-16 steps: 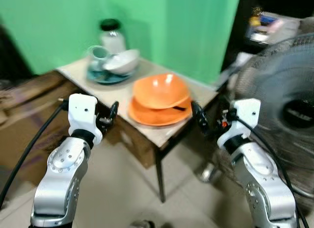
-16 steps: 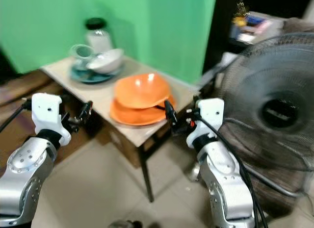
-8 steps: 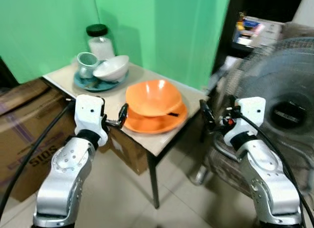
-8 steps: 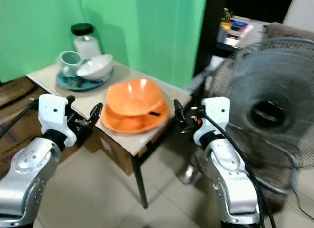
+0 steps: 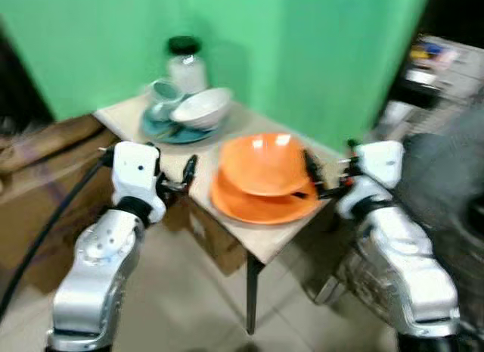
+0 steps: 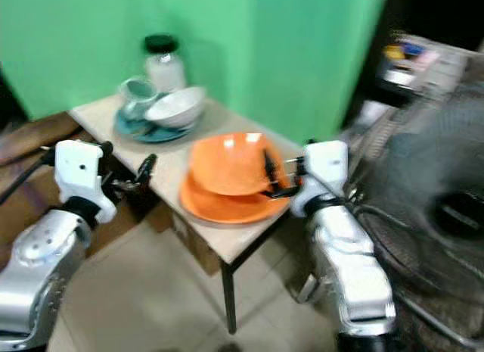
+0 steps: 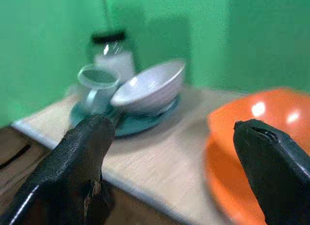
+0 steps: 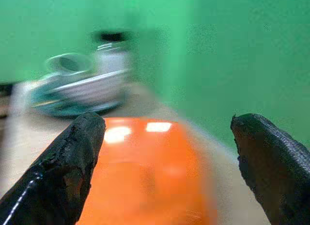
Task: Setting the table
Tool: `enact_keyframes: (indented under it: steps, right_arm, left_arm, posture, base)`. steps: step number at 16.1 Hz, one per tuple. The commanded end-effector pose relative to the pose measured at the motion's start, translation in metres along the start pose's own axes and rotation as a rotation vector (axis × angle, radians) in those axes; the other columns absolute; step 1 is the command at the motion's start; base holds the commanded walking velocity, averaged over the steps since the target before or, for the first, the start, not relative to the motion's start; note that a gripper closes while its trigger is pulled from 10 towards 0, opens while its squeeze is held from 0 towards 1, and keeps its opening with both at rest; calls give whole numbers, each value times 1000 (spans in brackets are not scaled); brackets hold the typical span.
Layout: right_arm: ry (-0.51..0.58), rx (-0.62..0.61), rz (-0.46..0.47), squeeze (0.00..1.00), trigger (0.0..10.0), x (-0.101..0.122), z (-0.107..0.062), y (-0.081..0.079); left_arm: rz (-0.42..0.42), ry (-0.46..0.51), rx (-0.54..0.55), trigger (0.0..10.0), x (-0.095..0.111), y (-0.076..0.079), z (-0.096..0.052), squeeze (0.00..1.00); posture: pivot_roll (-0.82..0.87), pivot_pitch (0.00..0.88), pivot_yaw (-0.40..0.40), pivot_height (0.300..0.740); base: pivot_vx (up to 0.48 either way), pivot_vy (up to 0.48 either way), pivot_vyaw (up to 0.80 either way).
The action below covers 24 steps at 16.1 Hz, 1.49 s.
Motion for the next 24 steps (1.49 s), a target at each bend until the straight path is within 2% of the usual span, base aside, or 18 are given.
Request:
enact_keyframes:
  steps: [1, 3, 4, 5, 6, 7, 8, 10, 12, 14, 17, 21, 24]
  right_arm:
    - [-15, 13, -11, 1000, 10000, -3, -2, 1]
    - [-5, 6, 23, 922, 10000, 4, 3, 5]
    - [3, 4, 35, 922, 10000, 6, 5, 6]
    - [9, -2, 19, 937, 10000, 10, 16, 6]
    - [7, -9, 15, 941, 10000, 12, 19, 7]
    - [4, -2, 34, 937, 10000, 16, 29, 6]
    - [-106, 7, 66, 0, 10000, 3, 46, 4]
    - [-153, 5, 67, 0, 10000, -2, 55, 6]
    - [-221, 11, 123, 0, 10000, -6, 66, 9]
    - [-323, -37, 137, 0, 10000, -17, 75, 20]
    - [-428, -134, 240, 0, 10000, -34, 85, 37]
    - [-489, -163, 414, 0, 10000, -42, 94, 40]
    - [-533, -118, 519, 0, 10000, -47, 94, 29]
  left_arm:
    - [7, -11, -14, 10000, -4, 4, 2, 1000]
    - [23, -12, -61, 10000, -2, 12, 2, 1000]
    - [33, -17, -72, 10000, -3, 13, 2, 1000]
    - [41, -29, -78, 10000, -7, 10, 2, 1000]
    - [42, -33, -77, 10000, -8, 9, 2, 1000]
    - [59, -45, -120, 10000, -9, 12, 2, 1000]
    - [96, -77, -222, 10000, -14, 18, -1, 1000]
    - [121, -101, -295, 10000, -17, 24, -4, 1000]
    - [148, -116, -388, 10000, -17, 30, -10, 1000]
    - [142, -132, -440, 10000, -17, 33, -13, 1000]
    - [134, -131, -469, 10000, -17, 38, -15, 1000]
    - [117, -126, -485, 10000, -17, 44, -16, 1000]
    - [117, -133, -475, 10000, -21, 43, -17, 1000]
  posture:
    - [108, 0, 1, 740]
    - [113, 0, 1, 740]
    - [112, 0, 3, 740]
    - [102, 0, 28, 740]
    - [103, 0, 35, 740]
    - [109, 0, 41, 740]
    - [113, 0, 47, 740]
    - [125, 0, 44, 740]
    - [134, 0, 37, 740]
    - [135, 0, 39, 740]
    - [132, 0, 37, 740]
    - [133, 0, 26, 740]
    - [137, 0, 19, 740]
  base:
    - [0, 0, 0]
    - [0, 0, 0]
    - [0, 0, 0]
    - [0, 0, 0]
    - [0, 0, 0]
    - [0, 0, 0]
    - [0, 0, 0]
    - [0, 0, 0]
    - [0, 0, 0]
    - [0, 0, 0]
    - [0, 0, 0]
    - [0, 0, 0]
    - [0, 0, 0]
Point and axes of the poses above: a point about 5 cm out from each wrist's last joint towards the gripper, its own z axis pointing out of the wrist towards the gripper, its own x axis along the axis of the wrist's last joint, y = z × x, the point moved 6 cm from there along z, pointing out of the wrist towards the gripper, and after that the axes turned 3 degrees about -z, right-handed, at the moved point
